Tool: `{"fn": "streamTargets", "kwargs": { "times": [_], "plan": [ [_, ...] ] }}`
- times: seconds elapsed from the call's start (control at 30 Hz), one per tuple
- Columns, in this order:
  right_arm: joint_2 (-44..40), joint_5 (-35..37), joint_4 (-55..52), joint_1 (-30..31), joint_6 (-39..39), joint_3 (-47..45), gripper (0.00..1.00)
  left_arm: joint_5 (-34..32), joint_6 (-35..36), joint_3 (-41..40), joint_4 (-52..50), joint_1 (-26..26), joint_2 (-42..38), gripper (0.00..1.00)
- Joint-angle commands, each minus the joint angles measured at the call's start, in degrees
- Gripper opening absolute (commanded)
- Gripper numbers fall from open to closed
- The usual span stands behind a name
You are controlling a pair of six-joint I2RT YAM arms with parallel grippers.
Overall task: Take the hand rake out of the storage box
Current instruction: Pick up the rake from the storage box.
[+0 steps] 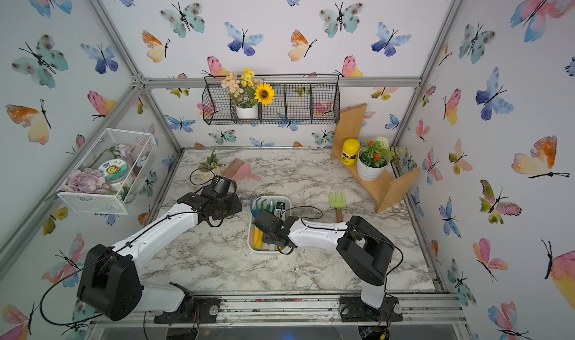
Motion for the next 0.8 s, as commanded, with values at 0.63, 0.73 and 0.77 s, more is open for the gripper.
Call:
{"fn": "streamTargets", "kwargs": {
  "times": [0.63, 0.73, 0.77],
  "plan": [
    [-16.8, -1.6, -6.9, -10.7, -19.0, -3.1, 0.1, -1.5, 1.7, 1.6, -2.2, 0.3, -1.2, 0.54],
    [-18.1, -2.0, -8.7, -16.2, -25.9, -4.7, 0.1, -2.2, 1.9, 1.5, -2.4, 0.3, -1.9, 0.54],
    [-18.1, -3.1, -9.3, -18.3, -28.0, -5.0, 0.1, -2.3, 1.9, 1.6, -2.6, 0.3, -2.0, 0.54]
  ]
}}
